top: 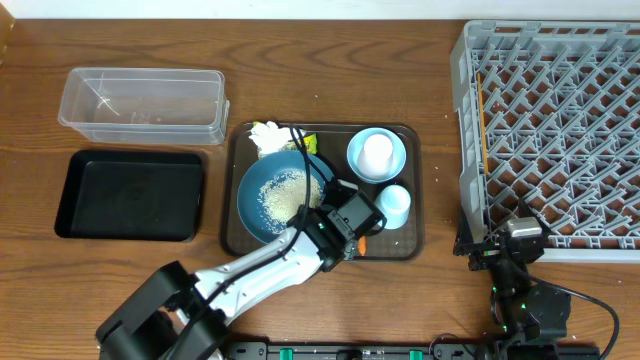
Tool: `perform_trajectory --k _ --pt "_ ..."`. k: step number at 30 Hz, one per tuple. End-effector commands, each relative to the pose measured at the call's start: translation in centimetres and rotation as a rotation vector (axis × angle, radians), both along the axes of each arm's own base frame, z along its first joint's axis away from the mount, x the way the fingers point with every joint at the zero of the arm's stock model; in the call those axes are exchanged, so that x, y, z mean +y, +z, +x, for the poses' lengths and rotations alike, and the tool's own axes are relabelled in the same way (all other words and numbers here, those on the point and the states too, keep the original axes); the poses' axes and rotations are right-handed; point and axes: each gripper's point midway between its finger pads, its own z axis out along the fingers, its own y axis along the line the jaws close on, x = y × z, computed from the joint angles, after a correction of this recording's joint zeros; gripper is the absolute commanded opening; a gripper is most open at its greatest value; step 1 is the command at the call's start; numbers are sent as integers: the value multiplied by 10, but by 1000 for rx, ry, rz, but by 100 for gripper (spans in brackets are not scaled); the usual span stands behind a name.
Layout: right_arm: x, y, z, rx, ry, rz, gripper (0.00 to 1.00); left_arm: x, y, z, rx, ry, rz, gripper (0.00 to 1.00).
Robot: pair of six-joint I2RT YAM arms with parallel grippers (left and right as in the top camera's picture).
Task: Sort waste into correct bins and load items into the dishwasher rack
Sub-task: 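Grasp the blue plate rim with the left gripper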
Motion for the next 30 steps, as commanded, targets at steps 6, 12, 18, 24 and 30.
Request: perform_trajectory --k 6,12,18,24,30 --pt "-4 -1 0 2 -20 2 99 4 -1 12 -52 15 54 75" --pt "-4 -1 0 2 -20 2 99 3 0 13 -56 15 47 57" --pt "-4 -1 0 2 -20 2 99 3 0 13 -56 15 47 49" --pt "-4 -1 0 3 -20 2 99 1 0 14 -60 5 47 46" --pt "-4 -1 0 2 -20 2 99 1 -1 13 -54 3 43 39"
